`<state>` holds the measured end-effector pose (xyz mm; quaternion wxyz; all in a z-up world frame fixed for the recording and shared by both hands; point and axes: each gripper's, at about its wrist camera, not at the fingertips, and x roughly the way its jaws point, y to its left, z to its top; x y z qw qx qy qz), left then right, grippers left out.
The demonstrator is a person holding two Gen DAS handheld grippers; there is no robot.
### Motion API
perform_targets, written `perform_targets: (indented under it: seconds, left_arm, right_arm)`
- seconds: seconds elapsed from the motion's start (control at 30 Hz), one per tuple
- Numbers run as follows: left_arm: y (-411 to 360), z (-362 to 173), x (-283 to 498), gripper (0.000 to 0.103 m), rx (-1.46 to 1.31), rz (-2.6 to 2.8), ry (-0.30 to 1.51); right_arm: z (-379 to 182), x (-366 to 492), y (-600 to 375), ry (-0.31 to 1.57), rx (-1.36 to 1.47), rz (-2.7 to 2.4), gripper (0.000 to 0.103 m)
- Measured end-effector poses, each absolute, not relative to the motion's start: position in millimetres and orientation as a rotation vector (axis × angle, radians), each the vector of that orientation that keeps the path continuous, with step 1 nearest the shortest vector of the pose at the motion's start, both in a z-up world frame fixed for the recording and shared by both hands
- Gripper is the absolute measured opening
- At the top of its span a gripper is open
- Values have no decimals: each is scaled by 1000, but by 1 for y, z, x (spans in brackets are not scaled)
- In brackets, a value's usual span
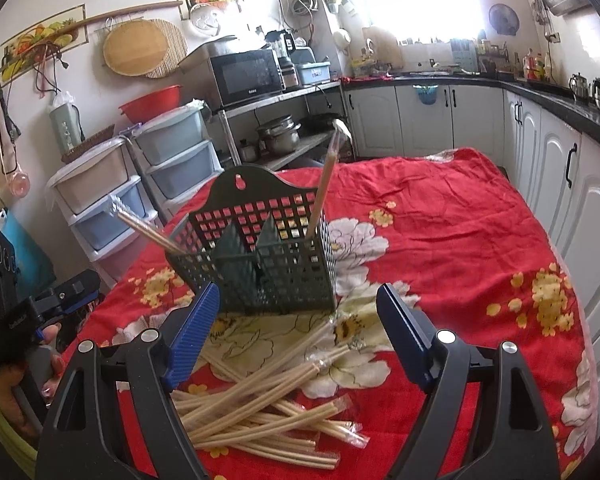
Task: Organize utensils
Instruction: 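Move both open tools back from the caddy toward the chopstick pile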
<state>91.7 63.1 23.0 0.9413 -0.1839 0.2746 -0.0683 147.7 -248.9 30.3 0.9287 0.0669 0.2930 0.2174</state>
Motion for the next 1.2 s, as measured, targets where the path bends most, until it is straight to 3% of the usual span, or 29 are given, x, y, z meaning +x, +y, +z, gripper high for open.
perform_targets:
  seconds: [0.6,0.8,1.03,1.2]
  left_arm:
    - [42,-7,75,92,-333,-246,662]
    - [28,-21,67,84,-321,-316,710]
    - [10,-31,57,67,-272,-399,752]
    - [-5,-39,51,57,-246,-453,793]
  right_arm:
    - [2,140,-251,669,121,412,78]
    - [-12,138,-254,708,111,396,78]
    - [-27,138,-255,749,96,382,77]
    - [-38,140,-252,786,86,392,65]
